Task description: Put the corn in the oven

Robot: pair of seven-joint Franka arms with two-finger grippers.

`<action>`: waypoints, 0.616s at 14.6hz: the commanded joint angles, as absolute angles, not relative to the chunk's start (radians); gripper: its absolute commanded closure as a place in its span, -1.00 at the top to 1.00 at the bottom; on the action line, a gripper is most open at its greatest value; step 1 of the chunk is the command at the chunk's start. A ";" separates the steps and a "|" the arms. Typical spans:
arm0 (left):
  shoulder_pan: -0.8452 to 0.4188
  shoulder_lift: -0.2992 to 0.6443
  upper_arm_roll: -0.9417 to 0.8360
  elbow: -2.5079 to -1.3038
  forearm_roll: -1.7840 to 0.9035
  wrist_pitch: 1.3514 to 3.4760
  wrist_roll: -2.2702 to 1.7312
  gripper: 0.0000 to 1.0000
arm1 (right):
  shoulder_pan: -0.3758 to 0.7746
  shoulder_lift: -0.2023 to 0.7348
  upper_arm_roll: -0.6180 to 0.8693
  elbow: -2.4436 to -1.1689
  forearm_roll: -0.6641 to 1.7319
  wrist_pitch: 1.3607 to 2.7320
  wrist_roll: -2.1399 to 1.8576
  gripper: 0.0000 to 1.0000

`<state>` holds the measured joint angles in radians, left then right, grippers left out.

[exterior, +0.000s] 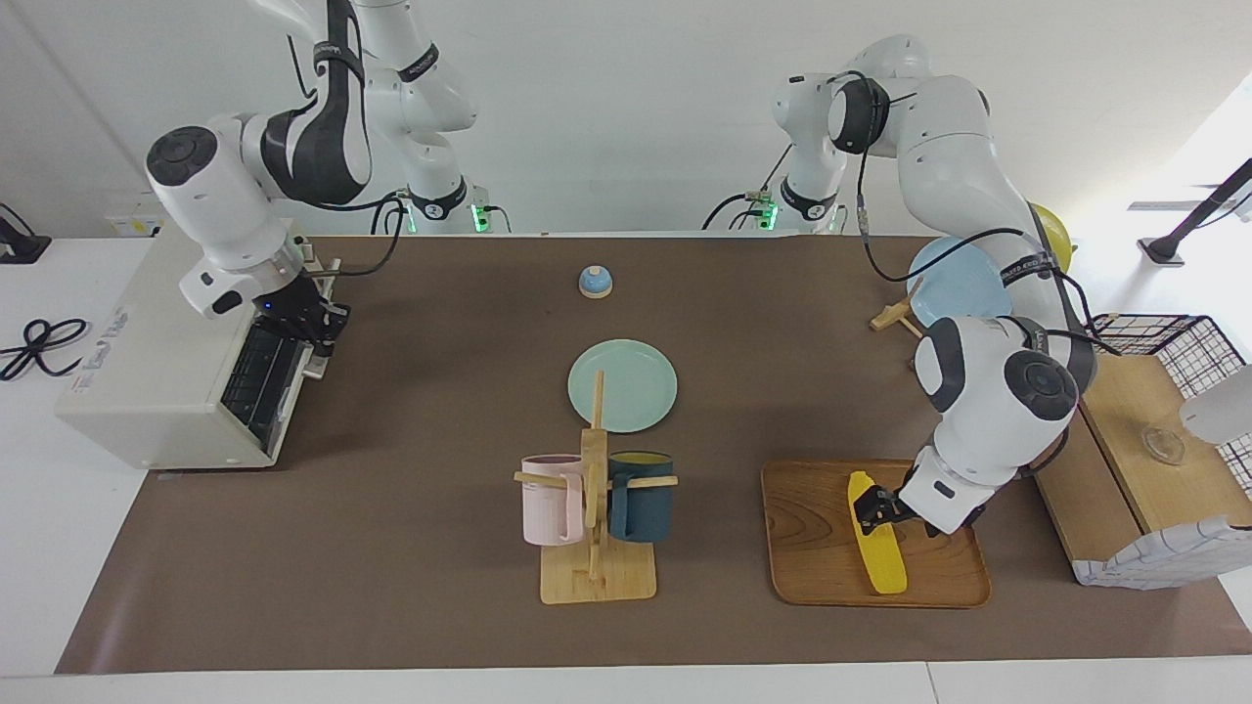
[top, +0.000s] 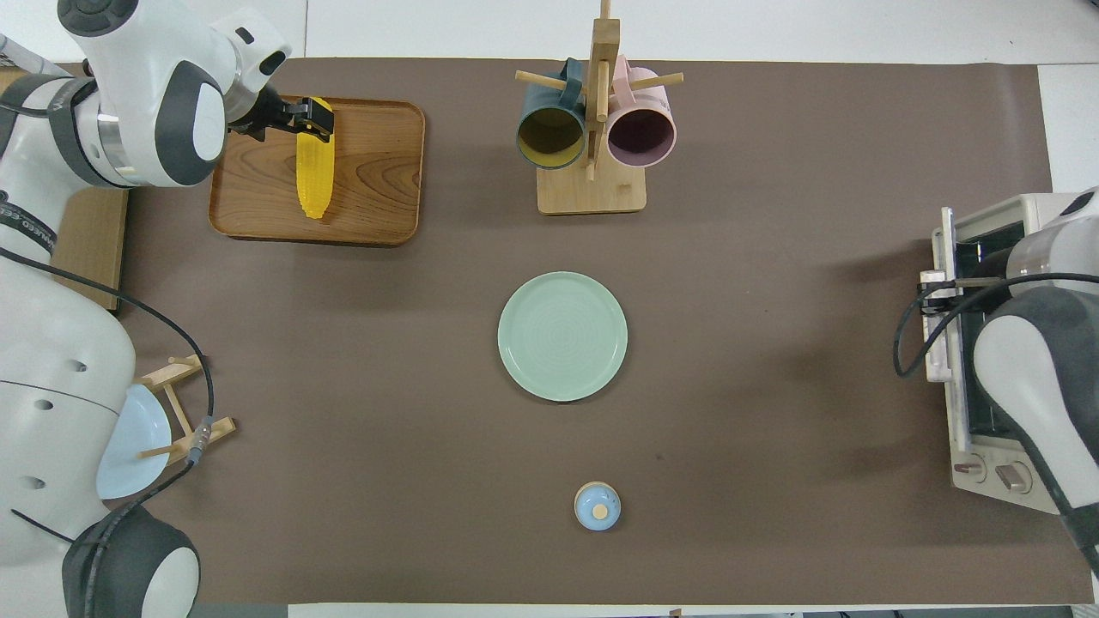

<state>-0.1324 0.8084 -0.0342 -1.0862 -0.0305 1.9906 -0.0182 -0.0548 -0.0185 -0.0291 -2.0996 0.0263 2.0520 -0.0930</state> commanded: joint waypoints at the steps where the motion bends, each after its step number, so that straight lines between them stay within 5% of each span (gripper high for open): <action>1: -0.132 0.850 -0.034 -1.081 -0.037 2.028 -0.002 1.00 | -0.045 0.040 -0.029 -2.129 0.040 2.157 -0.086 -1.00; 7: -0.137 0.844 -0.037 -1.121 -0.041 2.048 -0.002 1.00 | -0.040 0.058 -0.015 -2.157 0.040 2.226 -0.064 -1.00; 9: -0.140 0.844 -0.035 -1.126 -0.032 2.081 -0.002 0.44 | -0.008 0.058 -0.017 -2.193 0.040 2.269 -0.063 -1.00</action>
